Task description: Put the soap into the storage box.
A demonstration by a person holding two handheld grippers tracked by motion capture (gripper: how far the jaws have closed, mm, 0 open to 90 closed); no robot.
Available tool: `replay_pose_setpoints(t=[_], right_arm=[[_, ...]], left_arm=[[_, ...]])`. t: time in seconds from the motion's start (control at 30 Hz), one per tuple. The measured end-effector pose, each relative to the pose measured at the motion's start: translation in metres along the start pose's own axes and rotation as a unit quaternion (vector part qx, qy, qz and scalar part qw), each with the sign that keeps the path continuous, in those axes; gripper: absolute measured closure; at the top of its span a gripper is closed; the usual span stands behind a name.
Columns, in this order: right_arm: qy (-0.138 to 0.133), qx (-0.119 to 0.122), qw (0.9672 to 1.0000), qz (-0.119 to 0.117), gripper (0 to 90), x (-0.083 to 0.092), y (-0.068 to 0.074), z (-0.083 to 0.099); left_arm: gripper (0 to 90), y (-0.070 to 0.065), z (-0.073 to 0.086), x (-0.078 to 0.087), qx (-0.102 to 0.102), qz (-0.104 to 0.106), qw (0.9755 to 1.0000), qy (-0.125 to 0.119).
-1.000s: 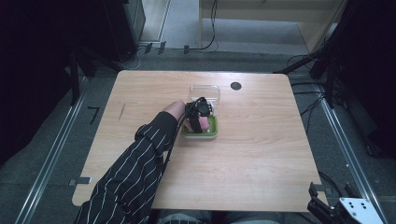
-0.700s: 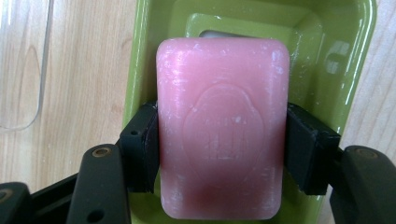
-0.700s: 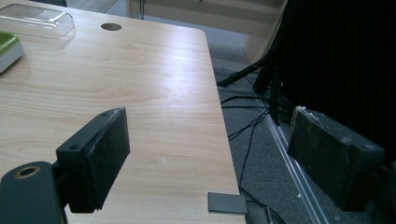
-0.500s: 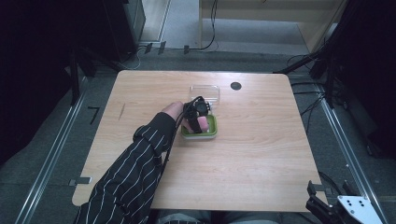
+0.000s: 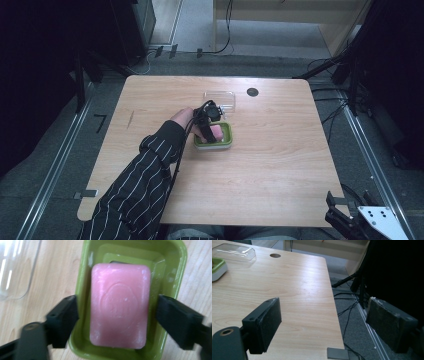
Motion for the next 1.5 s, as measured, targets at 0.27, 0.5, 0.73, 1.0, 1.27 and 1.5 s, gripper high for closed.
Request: replay_pose_setpoints(t=[0.27, 0.5, 0.73, 1.0, 1.27, 1.5], right_arm=[[-0.002, 0.004, 0.9999, -0.010, 13.7, -0.005, 0.005, -0.003], [-0.003, 0.011, 0.9997, -0.020, 13.7, -0.010, 0.011, -0.006], [-0.006, 0.012, 0.9997, -0.021, 13.7, -0.010, 0.013, -0.007], [-0.007, 0.009, 0.9996, -0.025, 13.7, -0.012, 0.014, -0.008], [-0.007, 0.011, 0.9994, -0.032, 13.7, -0.016, 0.018, -0.010], [-0.008, 0.018, 0.9991, -0.038, 13.7, -0.018, 0.022, -0.011]], left_arm=[[10.2, 0.003, 0.009, 0.005, 0.024, -0.005, 0.9997, 0.000], [7.8, 0.001, 0.018, 0.013, 0.035, -0.010, 0.9993, 0.008], [7.2, -0.004, 0.022, 0.020, 0.043, -0.016, 0.9989, 0.013], [6.4, -0.010, 0.025, 0.023, 0.042, -0.019, 0.9986, 0.026], [6.4, -0.017, 0.037, 0.024, 0.046, -0.016, 0.9979, 0.043], [6.5, -0.029, 0.055, 0.028, 0.060, -0.010, 0.9966, 0.055]])
Point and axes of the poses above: each handheld gripper's, and its own axes: x roughly backward along the jaws, z roughly out of its underside, y roughly to its left, the point moved 10 cm from there along -x, roughly forward along the jaws, and after that the axes turned 3 degrees about -x, right-handed, at the moved point
